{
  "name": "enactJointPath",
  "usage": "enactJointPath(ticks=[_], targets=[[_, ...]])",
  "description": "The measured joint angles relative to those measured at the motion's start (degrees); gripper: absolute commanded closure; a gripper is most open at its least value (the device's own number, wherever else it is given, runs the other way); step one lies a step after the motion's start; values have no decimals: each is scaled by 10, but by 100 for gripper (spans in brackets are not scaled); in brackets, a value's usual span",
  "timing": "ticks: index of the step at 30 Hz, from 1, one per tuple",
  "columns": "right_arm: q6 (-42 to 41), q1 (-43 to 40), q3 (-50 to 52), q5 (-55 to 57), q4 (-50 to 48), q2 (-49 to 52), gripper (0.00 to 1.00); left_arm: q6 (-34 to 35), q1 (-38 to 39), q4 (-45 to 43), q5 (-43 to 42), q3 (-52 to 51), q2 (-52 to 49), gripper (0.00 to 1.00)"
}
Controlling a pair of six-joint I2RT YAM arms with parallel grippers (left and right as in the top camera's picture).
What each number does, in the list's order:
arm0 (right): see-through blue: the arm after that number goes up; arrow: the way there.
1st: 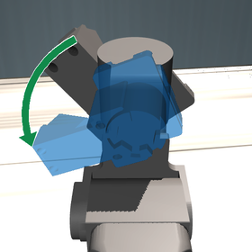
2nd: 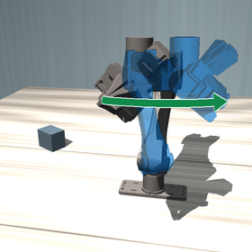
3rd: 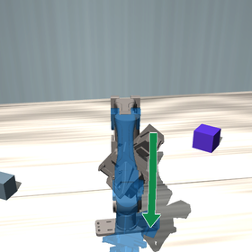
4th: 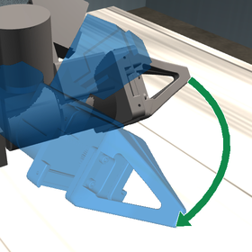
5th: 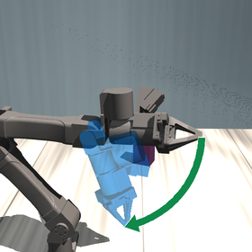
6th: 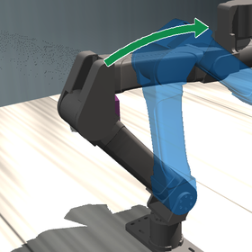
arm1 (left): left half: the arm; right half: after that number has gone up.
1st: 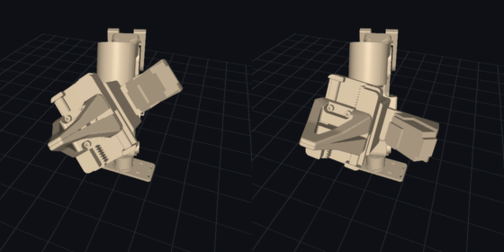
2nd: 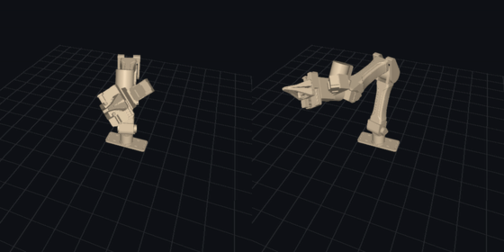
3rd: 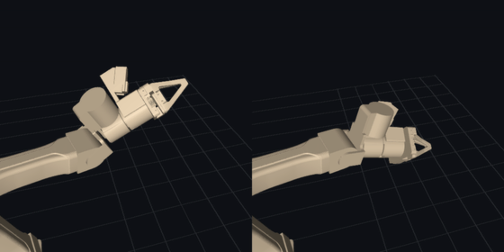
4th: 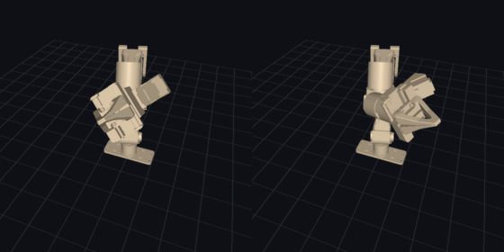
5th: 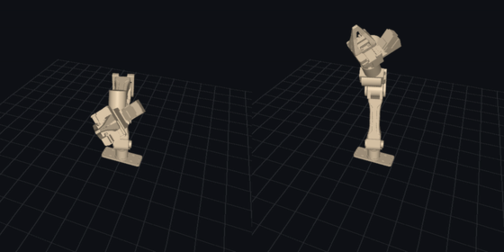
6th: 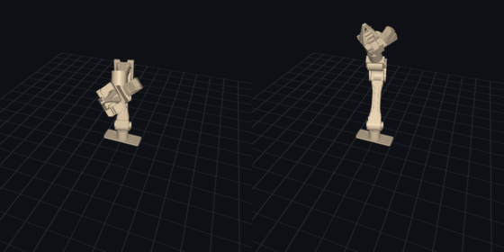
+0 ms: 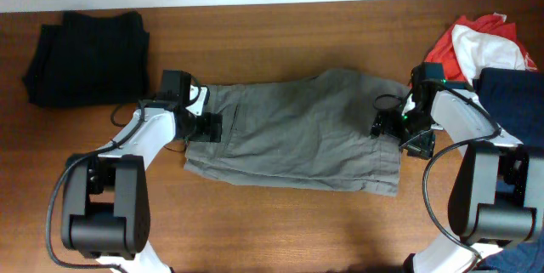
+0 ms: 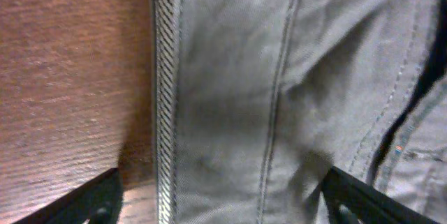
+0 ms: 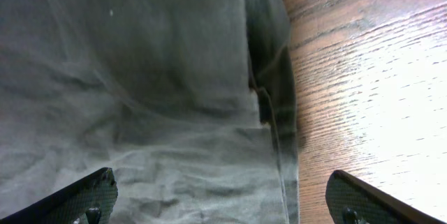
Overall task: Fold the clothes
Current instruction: 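Grasp the trousers' left and right ends with both grippers, then fold the right end of the trousers toward the left gripper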
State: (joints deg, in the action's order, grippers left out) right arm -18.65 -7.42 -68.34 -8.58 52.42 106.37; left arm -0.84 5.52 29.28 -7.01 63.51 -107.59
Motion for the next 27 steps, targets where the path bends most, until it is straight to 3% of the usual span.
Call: enactJointPath(ticks=[1,2,5,8,12,16,18,19,20,22,25,27], targets=[[0,0,0,0,0,0,1,0,0,-2,4,8,-9,81],[0,0,0,-1,0,0,1,0,-1,-5,9,13,-15,99],[0,0,0,-2,4,0,1,5,4,-8,-8,16,-19,100],[17,0,-1,-12,7,0,1,74,-2,9,38,22,-19,100],[29,0,-34,-26,15,0,1,154,-118,59,117,31,-19,99],[30,0,-42,-53,8,0,0,163,-150,68,144,34,-19,99],[45,6,-42,-83,-12,0,7,158,-144,81,154,44,-24,99],[56,20,-43,-97,-31,0,7,156,-142,83,158,47,-26,93],[63,50,-45,-102,-54,0,7,156,-140,83,162,47,-26,47],[66,118,-48,-90,-105,0,8,151,-139,84,170,47,-27,5],[16,202,-49,-30,-125,0,7,151,-154,98,214,50,-22,1],[-24,212,-49,11,-122,0,7,150,-155,97,216,51,-21,1]])
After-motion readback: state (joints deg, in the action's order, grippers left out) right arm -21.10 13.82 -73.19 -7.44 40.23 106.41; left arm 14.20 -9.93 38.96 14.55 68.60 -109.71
